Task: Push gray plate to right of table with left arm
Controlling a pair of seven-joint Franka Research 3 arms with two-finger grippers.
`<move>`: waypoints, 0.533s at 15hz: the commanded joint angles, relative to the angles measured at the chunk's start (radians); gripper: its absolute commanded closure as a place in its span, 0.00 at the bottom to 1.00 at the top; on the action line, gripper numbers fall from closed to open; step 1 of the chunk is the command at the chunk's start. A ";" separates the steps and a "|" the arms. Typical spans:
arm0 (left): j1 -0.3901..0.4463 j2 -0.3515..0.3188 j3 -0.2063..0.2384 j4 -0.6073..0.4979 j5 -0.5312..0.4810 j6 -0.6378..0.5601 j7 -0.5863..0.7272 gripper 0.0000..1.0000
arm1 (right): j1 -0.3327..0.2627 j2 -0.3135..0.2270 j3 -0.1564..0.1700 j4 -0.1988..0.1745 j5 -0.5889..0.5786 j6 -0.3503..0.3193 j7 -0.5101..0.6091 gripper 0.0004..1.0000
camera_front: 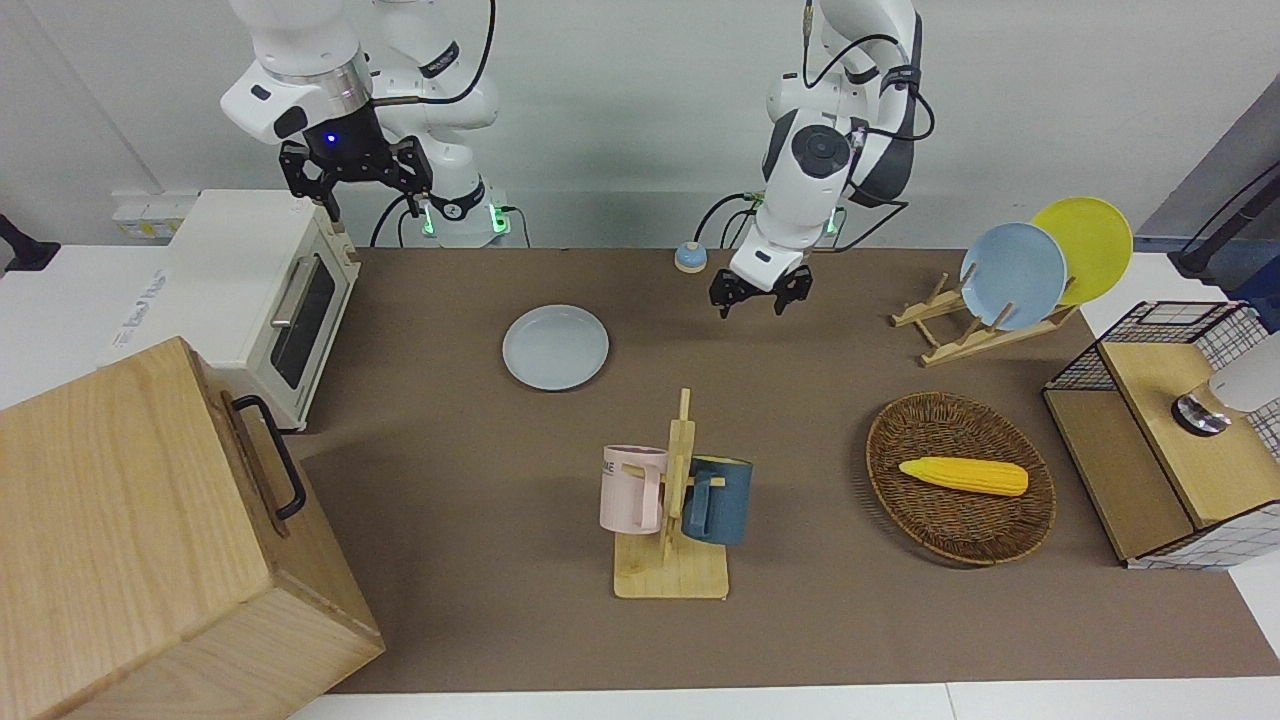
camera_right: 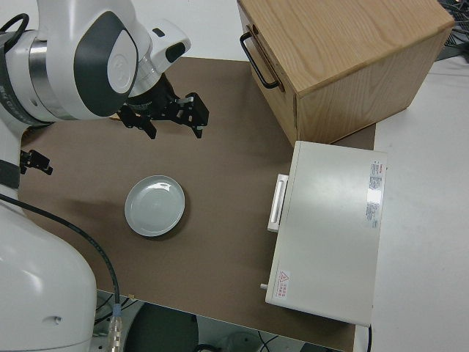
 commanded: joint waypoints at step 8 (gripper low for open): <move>0.259 -0.095 -0.006 0.133 0.040 -0.265 0.342 0.01 | -0.024 -0.009 0.019 0.000 -0.008 -0.014 -0.008 0.00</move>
